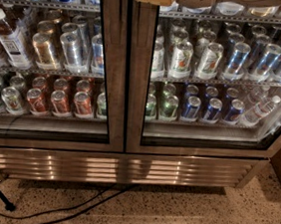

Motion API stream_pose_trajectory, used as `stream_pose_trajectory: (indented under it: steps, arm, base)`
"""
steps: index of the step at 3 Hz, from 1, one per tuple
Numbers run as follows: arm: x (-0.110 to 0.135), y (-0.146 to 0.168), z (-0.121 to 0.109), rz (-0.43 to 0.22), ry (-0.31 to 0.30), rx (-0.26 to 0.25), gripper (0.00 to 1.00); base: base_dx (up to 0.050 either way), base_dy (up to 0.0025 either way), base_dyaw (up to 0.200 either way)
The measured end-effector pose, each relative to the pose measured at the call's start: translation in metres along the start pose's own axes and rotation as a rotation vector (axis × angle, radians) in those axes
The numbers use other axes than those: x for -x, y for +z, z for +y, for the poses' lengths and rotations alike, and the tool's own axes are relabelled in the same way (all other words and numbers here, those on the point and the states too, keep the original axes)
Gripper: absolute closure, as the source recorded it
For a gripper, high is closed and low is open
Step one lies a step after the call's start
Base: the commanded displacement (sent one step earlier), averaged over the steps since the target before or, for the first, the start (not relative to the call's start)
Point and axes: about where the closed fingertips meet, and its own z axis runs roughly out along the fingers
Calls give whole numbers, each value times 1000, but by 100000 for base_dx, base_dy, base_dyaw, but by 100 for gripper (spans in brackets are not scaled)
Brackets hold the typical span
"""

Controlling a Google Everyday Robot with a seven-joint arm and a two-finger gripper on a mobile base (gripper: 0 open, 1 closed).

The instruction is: Open right fridge door

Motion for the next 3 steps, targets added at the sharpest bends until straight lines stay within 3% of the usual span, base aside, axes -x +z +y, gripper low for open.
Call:
stream_pose_trajectory:
  steps: [1, 2, 3]
  arm:
    - [0, 0, 0, -3, 10, -1, 100]
    - [0, 0, 0, -3, 10, -1, 100]
    - [0, 0, 0, -3, 10, -1, 100]
  base:
    - [0, 0, 0]
    - [-4998, -3, 21]
    - [0, 0, 0]
